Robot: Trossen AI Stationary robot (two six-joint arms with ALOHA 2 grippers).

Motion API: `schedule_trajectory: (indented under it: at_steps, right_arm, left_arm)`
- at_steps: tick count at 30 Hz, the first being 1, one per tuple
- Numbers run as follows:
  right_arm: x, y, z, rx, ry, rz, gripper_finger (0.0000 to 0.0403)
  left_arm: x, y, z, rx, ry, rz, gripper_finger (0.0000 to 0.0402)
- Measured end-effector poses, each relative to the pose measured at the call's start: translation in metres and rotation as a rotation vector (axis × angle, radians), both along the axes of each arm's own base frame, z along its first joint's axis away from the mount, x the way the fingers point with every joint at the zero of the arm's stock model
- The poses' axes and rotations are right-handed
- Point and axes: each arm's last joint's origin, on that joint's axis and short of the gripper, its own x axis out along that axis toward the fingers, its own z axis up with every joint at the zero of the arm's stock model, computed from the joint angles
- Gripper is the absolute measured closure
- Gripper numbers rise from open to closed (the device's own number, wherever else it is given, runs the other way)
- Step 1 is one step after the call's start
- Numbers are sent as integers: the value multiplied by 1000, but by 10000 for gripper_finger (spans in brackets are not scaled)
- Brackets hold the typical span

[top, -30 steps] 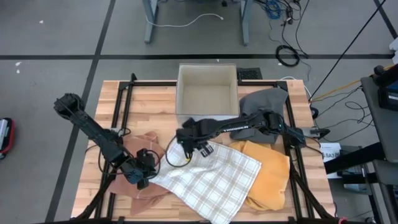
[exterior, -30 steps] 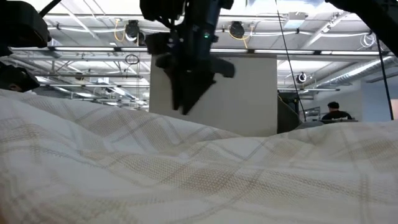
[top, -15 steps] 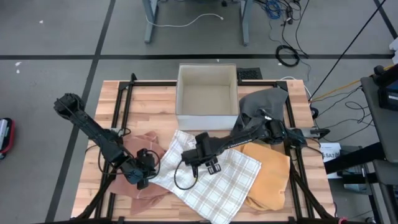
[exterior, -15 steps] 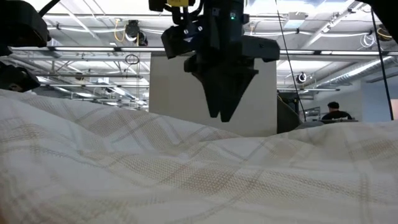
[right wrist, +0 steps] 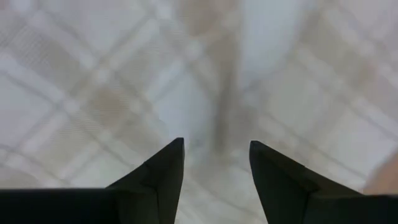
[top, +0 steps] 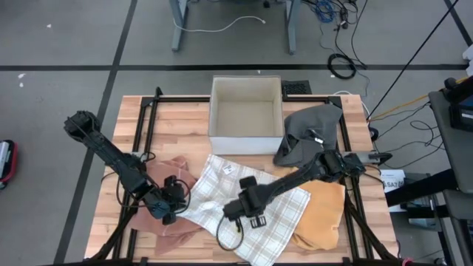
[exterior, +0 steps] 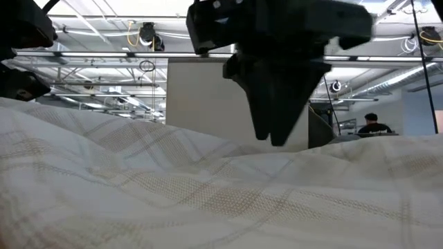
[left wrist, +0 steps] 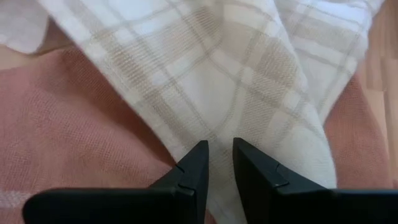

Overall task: Fold towel
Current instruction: Fold the white patterned towel

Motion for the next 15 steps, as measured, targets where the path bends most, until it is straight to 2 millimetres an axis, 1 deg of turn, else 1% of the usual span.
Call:
schedule_trajectory:
  at_steps: [2,8,15]
  right_arm:
    - [-6,9,-8,-4,11,6,234]
    - [-21,35,-25,-6,7,22,234]
    - [-35,64,-29,-23,-41,49,234]
  left_arm:
    - [0,0,0,8,-9,-14,323]
    - [1,0,1,47,-31,-37,323]
    - [3,0,2,65,-52,-55,323]
